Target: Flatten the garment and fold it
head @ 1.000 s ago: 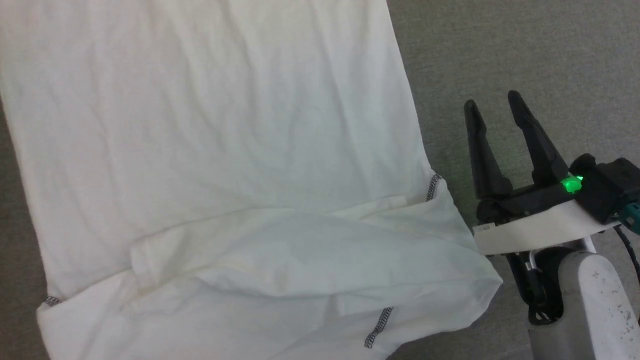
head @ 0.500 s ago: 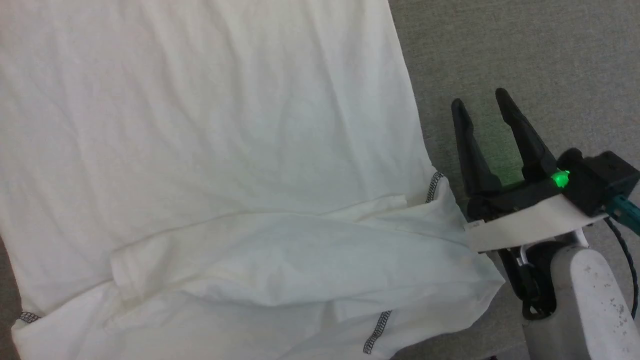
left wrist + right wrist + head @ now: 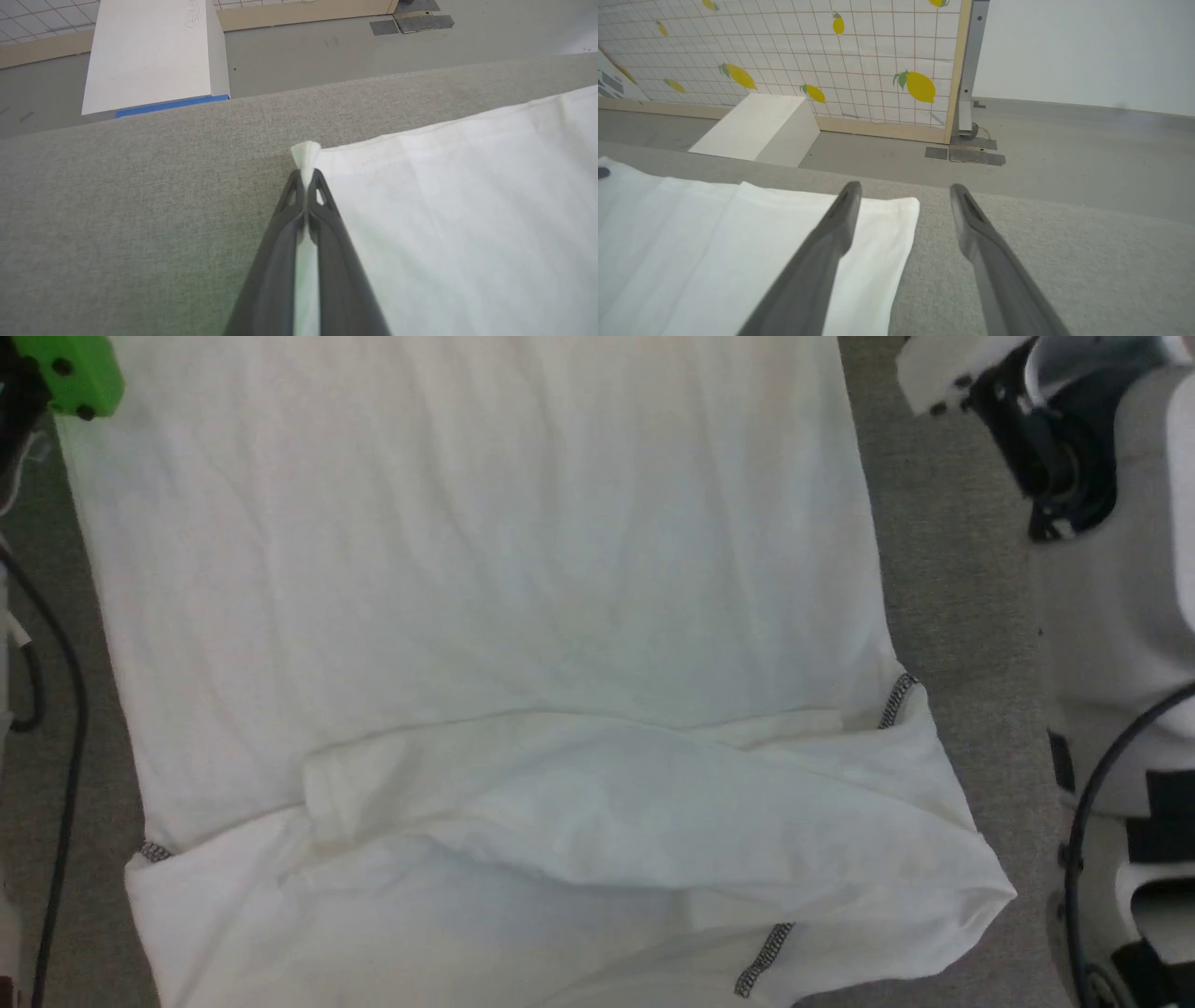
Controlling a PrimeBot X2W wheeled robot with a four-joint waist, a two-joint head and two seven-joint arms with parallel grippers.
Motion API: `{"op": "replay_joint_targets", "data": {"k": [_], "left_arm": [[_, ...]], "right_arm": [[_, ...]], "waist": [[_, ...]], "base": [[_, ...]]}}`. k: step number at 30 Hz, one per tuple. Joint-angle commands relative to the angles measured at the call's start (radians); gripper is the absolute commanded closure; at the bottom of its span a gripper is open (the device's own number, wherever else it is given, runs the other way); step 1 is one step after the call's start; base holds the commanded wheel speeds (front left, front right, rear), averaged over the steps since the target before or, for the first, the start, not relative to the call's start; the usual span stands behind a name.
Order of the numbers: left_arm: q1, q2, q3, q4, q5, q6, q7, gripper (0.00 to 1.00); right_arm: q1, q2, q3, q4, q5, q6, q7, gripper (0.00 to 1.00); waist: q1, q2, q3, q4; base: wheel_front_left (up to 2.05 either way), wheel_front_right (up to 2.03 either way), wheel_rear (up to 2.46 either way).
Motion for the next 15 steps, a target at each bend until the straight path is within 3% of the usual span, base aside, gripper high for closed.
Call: {"op": "replay_joint_targets", "data": {"k": [1,8,15], "left_arm": [[-0.029,-0.017,-0.008,0.010,0.008,-0.010,-0.022,1.00],[-0.083,-0.075,-0.047,0.049,0.008,-0.045,-0.085,1.00],[-0.125,-0.102,-0.069,0.080,0.005,-0.071,-0.125,1.00]], "right_arm": [[-0.057,0.001,-0.020,0.065,0.018,-0.002,0.034,0.00],[-0.284,0.001,-0.143,0.374,-0.112,-0.002,0.262,0.00],[-0.374,0.001,-0.210,0.472,-0.249,-0.002,0.422,0.00]], "waist": [[-0.0001,-0.0001,0.000,0.055],[-0.0001,-0.0001,0.036,0.129],[-0.0001,-0.0001,0.078,0.164]], "base": [[0.00,0.00,0.00],[0.00,0.00,0.00],[0.00,0.00,0.00]]}}
